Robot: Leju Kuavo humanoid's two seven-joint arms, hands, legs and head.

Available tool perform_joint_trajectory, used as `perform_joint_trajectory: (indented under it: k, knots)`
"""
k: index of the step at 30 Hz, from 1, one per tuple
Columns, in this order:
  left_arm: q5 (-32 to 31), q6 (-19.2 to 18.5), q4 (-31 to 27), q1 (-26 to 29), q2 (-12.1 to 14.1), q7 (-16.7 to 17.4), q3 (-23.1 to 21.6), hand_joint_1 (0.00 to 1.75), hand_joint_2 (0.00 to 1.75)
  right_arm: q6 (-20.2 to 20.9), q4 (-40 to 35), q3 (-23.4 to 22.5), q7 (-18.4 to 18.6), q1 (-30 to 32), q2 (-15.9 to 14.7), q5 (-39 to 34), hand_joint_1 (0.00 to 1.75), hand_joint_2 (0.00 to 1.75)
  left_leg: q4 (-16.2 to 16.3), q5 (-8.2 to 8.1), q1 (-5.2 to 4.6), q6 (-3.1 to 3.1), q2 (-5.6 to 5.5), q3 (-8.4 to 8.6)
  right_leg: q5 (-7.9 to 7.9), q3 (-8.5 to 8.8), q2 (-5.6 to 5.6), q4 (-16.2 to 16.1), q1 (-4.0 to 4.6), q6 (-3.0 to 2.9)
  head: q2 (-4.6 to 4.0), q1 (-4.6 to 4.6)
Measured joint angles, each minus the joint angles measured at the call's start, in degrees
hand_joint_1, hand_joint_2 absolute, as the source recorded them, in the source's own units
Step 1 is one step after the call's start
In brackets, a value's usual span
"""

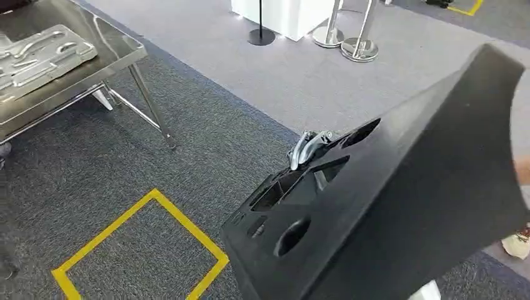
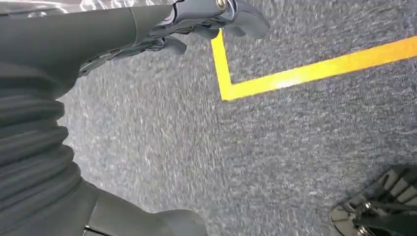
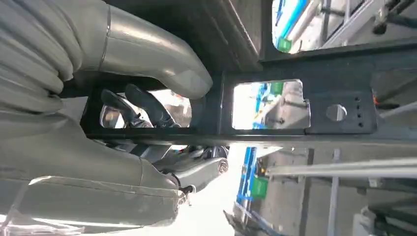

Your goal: Take the parts from the cabinet and place them on the table.

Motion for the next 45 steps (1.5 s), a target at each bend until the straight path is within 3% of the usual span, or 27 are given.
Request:
perform_joint_trajectory:
  k: [2, 3, 4, 8, 9, 10, 11, 13, 15, 16, 18, 19, 20, 24, 25, 26, 27, 29, 31, 33, 34, 35, 39, 40, 41, 43, 45]
  knots:
    - [0.0, -0.1, 0.0, 0.1, -0.1, 0.4, 0.0, 0.00, 1.75, -0.1, 0.0, 0.0, 0.0, 0.0, 0.0, 0.0, 1.75, 1.75, 0.3, -0.13, 0.07, -0.21, -1.62, 0.10, 5.30, 4.09, 0.72, -8.9, -0.30, -0.17, 0.00, 0.02]
    - [0.0, -0.2, 0.0, 0.1, -0.1, 0.5, 0.0, 0.00, 1.75, -0.1, 0.0, 0.0, 0.0, 0.0, 0.0, 0.0, 1.75, 1.75, 0.6, -0.24, 0.13, -0.41, -2.39, 0.10, 7.71, 6.48, 2.15, -14.0, -0.52, -0.26, 0.00, 0.04]
    - [0.0, -0.2, 0.0, 0.0, -0.1, 0.7, 0.0, 0.00, 1.75, -0.1, 0.0, 0.0, 0.0, 0.0, 0.0, 0.1, 1.75, 1.75, 0.9, -0.36, -0.12, -0.82, -3.10, -0.30, 7.11, 7.53, 5.22, -16.3, -0.72, -0.38, 0.00, 0.02]
    - [0.0, -0.4, 0.0, 0.6, -0.2, 1.6, 0.0, 0.00, 1.75, -0.1, 0.0, 0.0, 0.1, 0.1, 0.0, 0.2, 1.75, 1.75, 0.6, 0.29, 0.51, -2.48, -5.41, -1.21, 7.52, 7.33, 3.27, -16.9, -0.34, -1.44, 0.00, 0.02]
    - [0.0, -0.4, 0.1, 0.7, -0.2, 1.8, 0.0, 0.00, 1.75, -0.1, 0.0, 0.0, 0.1, 0.1, 0.0, 0.2, 1.75, 1.75, 0.9, -0.01, 0.66, -2.59, -4.48, -1.32, 7.90, 7.58, 2.38, -17.6, -0.80, -2.01, 0.00, 0.04]
    - [0.0, -0.4, 0.1, 0.8, -0.3, 1.8, 0.0, 0.00, 1.75, 0.0, 0.0, 0.0, 0.1, 0.2, 0.0, 0.2, 1.75, 1.75, 2.4, -1.16, 0.20, -2.85, -0.79, -2.02, 7.95, 7.85, 1.81, -17.9, -0.61, -2.17, 0.00, -0.40]
    - [0.0, -0.4, 0.1, 0.6, -0.3, 1.8, 0.0, 0.00, 1.75, 0.0, 0.0, 0.0, 0.1, 0.2, 0.0, 0.2, 1.75, 1.75, 5.8, -3.26, 0.23, -3.12, 1.22, -3.65, 7.90, 7.90, 0.93, -17.9, -0.48, -2.55, 0.00, -0.81]
    - [0.0, -0.4, 0.1, 0.3, -0.5, 1.8, 0.0, 0.00, 1.75, 0.0, 0.0, 0.0, 0.1, 0.4, 0.0, 0.2, 1.75, 1.75, 15.0, -7.51, 0.54, -3.46, 2.49, -8.09, 7.75, 7.87, -0.78, -17.9, -0.17, -2.76, 0.00, -0.81]
    - [0.0, -0.6, 0.1, 0.5, -0.9, 1.7, 0.0, 0.00, 1.75, 0.0, 0.2, 0.0, 0.1, 0.7, 0.0, 0.2, 1.75, 1.75, 19.0, -8.10, 0.58, -3.59, 2.84, -9.83, 7.65, 7.87, -2.30, -17.9, -0.04, -2.78, 0.00, -0.81]
    - [0.0, -0.6, 0.1, 0.7, -1.0, 1.7, 0.0, 0.00, 1.75, 0.0, 0.2, 0.0, 0.1, 0.7, 0.0, 0.2, 1.75, 1.75, 16.7, -6.47, 0.58, -3.55, 2.91, -8.51, 7.56, 7.93, -2.99, -17.9, 0.00, -2.74, 0.00, -0.79]
    - [0.0, -0.6, 0.1, 0.7, -1.0, 1.7, 0.0, 0.00, 1.75, 0.0, 0.2, 0.0, 0.1, 0.7, 0.0, 0.2, 1.75, 1.75, 6.6, -1.76, 0.43, -3.08, 4.06, -2.96, 7.32, 8.27, -4.25, -17.9, 0.12, -2.55, 0.00, -0.79]
    - [0.0, -0.6, 0.1, 0.6, -0.9, 1.7, 0.0, 0.00, 1.75, 0.0, 0.2, 0.0, 0.1, 0.7, 0.0, 0.2, 1.75, 1.75, 1.5, -0.47, 0.09, -2.47, 6.87, -0.06, 7.15, 8.56, -4.90, -17.9, 0.22, -2.34, 0.00, -0.83]
    - [0.0, -0.6, 0.1, 0.3, -0.9, 1.6, 0.0, 0.00, 1.75, 0.0, 0.2, 0.0, 0.0, 0.7, 0.0, 0.2, 1.75, 1.75, 0.3, -1.20, -0.78, -1.97, 8.02, 0.31, 6.94, 8.53, -5.36, -17.7, 0.68, -1.99, 0.00, -0.76]
    - [0.0, -0.9, 0.1, 0.7, -1.0, 1.4, 0.0, 0.00, 1.75, 0.1, 0.2, 0.0, 0.0, 0.5, 0.0, 0.1, 1.75, 1.75, -0.1, -0.68, -0.39, -0.84, 5.20, 0.12, 6.63, 9.04, -7.73, -17.9, 0.85, -0.93, 0.00, -0.83]
    - [0.0, -0.9, 0.1, 0.9, -1.0, 1.2, 0.0, 0.00, 1.75, 0.3, 0.2, 0.0, 0.0, 0.5, 0.0, 0.0, 1.75, 1.75, -0.4, -0.39, -0.12, -0.68, 4.53, 0.46, 5.91, 8.94, -5.67, -17.1, 0.29, -0.56, 0.00, -0.76]
    - [0.0, -1.0, 0.1, 0.6, -1.0, 1.1, 0.0, 0.00, 1.75, 0.5, 0.2, -0.1, -0.2, 0.4, 0.0, 0.0, 1.75, 1.75, -0.5, -0.19, 0.00, -0.31, 3.98, 0.37, 3.94, 7.70, -2.68, -14.3, 0.17, -0.48, 0.00, -0.66]
    - [0.0, -1.0, 0.1, 0.4, -1.0, 1.1, 0.0, 0.00, 1.75, 0.8, 0.3, -0.2, -0.2, 0.5, 0.0, 0.0, 1.75, 1.75, -0.5, -0.13, 0.00, -0.18, 3.29, 0.31, 1.54, 5.53, -1.01, -9.6, 0.03, -0.37, 0.00, -0.59]
    - [0.0, -1.0, 0.1, 0.3, -1.1, 1.1, 0.0, 0.00, 1.75, 1.0, 0.5, -0.4, -0.1, 0.7, 0.0, 0.0, 1.75, 1.75, -0.4, -0.09, -0.04, -0.12, 1.64, 0.18, -1.72, 0.85, -0.05, -0.3, -0.07, -0.09, 0.00, -0.59]
    - [0.0, -1.0, 0.1, 0.4, -1.2, 1.1, 0.0, 0.00, 1.75, 1.1, 0.6, -0.5, -0.1, 0.7, 0.0, -0.1, 1.75, 1.75, -0.1, -0.16, -0.01, -0.18, 0.12, 0.19, 0.20, 0.31, 0.04, -0.4, -0.16, -0.04, 0.00, -0.59]
    - [0.0, -0.9, 0.1, 0.4, -1.2, 1.1, 0.0, 0.00, 1.75, 1.1, 0.6, -0.5, -0.1, 0.7, 0.0, -0.2, 1.75, 1.75, 0.3, -0.32, 0.08, -0.44, -1.58, 0.30, 5.85, 4.28, 0.70, -9.8, -0.47, -0.17, 0.00, -0.59]
    - [0.0, -0.9, 0.1, 0.3, -1.2, 1.1, 0.0, 0.00, 1.75, 1.1, 0.6, -0.5, -0.1, 0.6, 0.0, -0.2, 1.75, 1.75, 0.5, -0.48, 0.14, -0.67, -2.32, 0.17, 8.18, 6.51, 2.95, -14.9, -0.77, -0.20, 0.00, -0.44]
    - [0.0, -0.9, 0.1, 0.2, -1.2, 1.1, 0.0, 0.00, 1.75, 1.1, 0.7, -0.5, -0.2, 0.6, 0.0, -0.2, 1.75, 1.75, 0.9, -0.56, -0.14, -1.02, -2.93, -0.29, 7.41, 7.05, 5.62, -16.6, -0.91, -0.19, 0.00, -0.24]
    - [0.0, -0.9, 0.1, 0.7, -1.1, 1.1, 0.0, 0.00, 1.75, 1.1, 0.8, -0.5, -0.1, 0.3, 0.0, -0.3, 1.75, 1.75, 0.3, -0.01, 0.41, -2.60, -5.20, -1.13, 7.92, 7.07, 3.24, -17.1, -0.72, -1.43, 0.00, -0.26]
    - [0.0, -0.9, 0.1, 0.8, -1.2, 1.1, 0.0, 0.00, 1.75, 1.1, 0.8, -0.5, -0.1, 0.2, 0.0, -0.3, 1.75, 1.75, 0.9, -0.39, 0.46, -2.68, -2.89, -1.08, 8.23, 7.34, 2.36, -17.7, -0.86, -1.89, 0.00, -0.28]
    - [0.0, -0.9, 0.1, 0.6, -1.1, 1.1, 0.0, 0.00, 1.75, 1.1, 0.8, -0.5, -0.2, 0.1, 0.2, -0.3, 1.75, 1.75, 3.0, -1.99, 0.25, -3.02, 0.70, -2.09, 8.22, 7.46, 1.68, -17.8, -0.78, -2.14, 0.00, -0.92]
    - [0.0, -0.9, 0.1, 0.3, -1.1, 1.1, 0.0, 0.00, 1.75, 1.0, 0.8, -0.5, -0.2, 0.2, 0.2, -0.3, 1.75, 1.75, 11.7, -6.71, 0.48, -3.59, 2.49, -6.25, 8.09, 7.47, -0.01, -17.8, -0.55, -2.41, 0.00, -1.07]
    - [-0.1, -1.0, 0.1, 0.2, -1.2, 0.8, 0.0, 0.00, 1.75, 1.0, 0.9, -0.5, -0.2, 0.3, 0.2, -0.2, 1.75, 1.75, 18.4, -8.92, 0.67, -3.94, 2.78, -9.38, 7.98, 7.43, -1.60, -17.8, -0.45, -2.53, 0.00, -1.09]
